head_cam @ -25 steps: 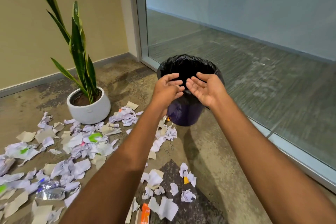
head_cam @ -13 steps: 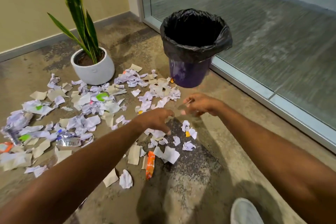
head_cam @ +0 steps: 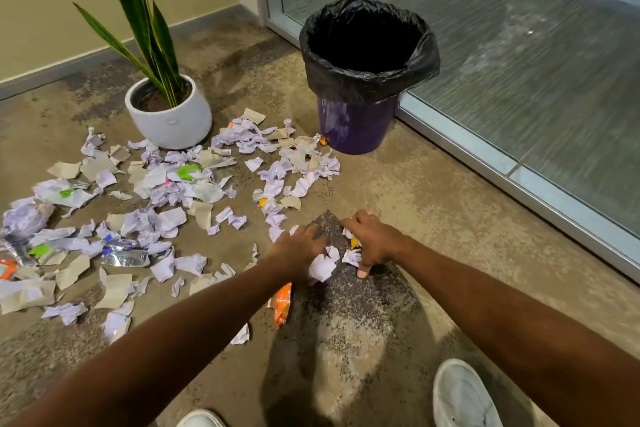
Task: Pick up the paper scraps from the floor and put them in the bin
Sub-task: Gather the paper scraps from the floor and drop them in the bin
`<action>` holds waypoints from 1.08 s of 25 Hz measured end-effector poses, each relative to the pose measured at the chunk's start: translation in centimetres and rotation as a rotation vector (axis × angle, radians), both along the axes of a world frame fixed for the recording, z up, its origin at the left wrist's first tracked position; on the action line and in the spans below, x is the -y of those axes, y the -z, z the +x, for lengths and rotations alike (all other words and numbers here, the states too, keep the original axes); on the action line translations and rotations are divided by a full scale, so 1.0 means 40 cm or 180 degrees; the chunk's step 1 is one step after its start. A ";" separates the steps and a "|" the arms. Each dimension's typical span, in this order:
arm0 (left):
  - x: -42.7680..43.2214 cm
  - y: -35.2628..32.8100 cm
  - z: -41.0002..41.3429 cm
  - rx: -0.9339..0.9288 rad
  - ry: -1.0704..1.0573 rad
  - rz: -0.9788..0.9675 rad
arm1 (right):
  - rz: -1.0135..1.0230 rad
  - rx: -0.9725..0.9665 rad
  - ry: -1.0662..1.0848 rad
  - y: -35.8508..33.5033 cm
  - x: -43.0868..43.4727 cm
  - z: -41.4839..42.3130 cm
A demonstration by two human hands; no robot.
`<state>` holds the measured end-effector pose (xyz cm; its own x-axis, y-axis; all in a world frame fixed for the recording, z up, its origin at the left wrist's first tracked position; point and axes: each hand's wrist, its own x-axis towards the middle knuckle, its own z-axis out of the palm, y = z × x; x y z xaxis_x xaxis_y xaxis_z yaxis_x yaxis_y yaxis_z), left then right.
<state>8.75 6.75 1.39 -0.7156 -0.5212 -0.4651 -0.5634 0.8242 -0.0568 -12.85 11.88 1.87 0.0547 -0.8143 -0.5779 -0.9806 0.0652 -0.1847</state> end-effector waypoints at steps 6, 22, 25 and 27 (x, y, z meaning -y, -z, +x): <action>0.018 0.011 -0.004 -0.0737 -0.0343 0.0268 | -0.0304 0.0641 0.0492 0.047 -0.020 0.056; 0.056 -0.030 -0.061 -0.2415 -0.3388 0.1898 | -0.0139 0.3254 0.3598 -0.015 0.052 0.138; 0.094 -0.086 -0.086 -0.2880 -0.3708 0.2175 | -0.0274 0.3320 0.3638 -0.084 0.108 0.117; 0.129 -0.138 -0.119 -0.3231 -0.4107 0.2348 | -0.0401 0.3293 0.3558 -0.147 0.154 0.100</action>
